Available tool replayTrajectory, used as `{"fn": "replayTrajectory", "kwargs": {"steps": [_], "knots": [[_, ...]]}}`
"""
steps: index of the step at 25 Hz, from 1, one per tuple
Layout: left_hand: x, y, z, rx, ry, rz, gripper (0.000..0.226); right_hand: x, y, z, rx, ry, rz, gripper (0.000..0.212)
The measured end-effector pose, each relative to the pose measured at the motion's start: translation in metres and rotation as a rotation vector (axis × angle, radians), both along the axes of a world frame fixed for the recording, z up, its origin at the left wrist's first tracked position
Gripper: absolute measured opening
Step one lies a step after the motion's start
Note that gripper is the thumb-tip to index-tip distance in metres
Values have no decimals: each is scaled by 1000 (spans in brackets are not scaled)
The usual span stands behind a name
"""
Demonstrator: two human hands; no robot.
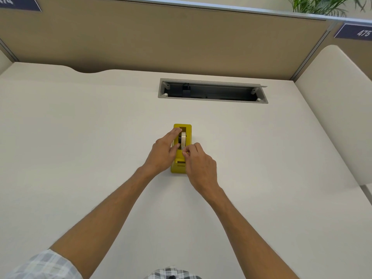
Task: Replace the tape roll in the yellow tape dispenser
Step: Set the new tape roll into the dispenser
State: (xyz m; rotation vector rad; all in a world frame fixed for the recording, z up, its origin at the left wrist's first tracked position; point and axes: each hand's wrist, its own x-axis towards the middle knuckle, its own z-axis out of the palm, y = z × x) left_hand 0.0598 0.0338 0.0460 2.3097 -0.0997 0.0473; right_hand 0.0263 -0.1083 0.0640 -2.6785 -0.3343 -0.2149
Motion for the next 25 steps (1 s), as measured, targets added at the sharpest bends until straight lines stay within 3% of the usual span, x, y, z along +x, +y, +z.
{"fn": "replayTrajectory", "kwargs": {"steps": [7, 25], "knots": [[-5, -5, 4, 65, 8, 18, 50, -12, 3, -5, -16, -133, -8, 7], [-3, -24, 12, 65, 73, 180, 51, -17, 1, -2, -30, -163, -27, 8]]}}
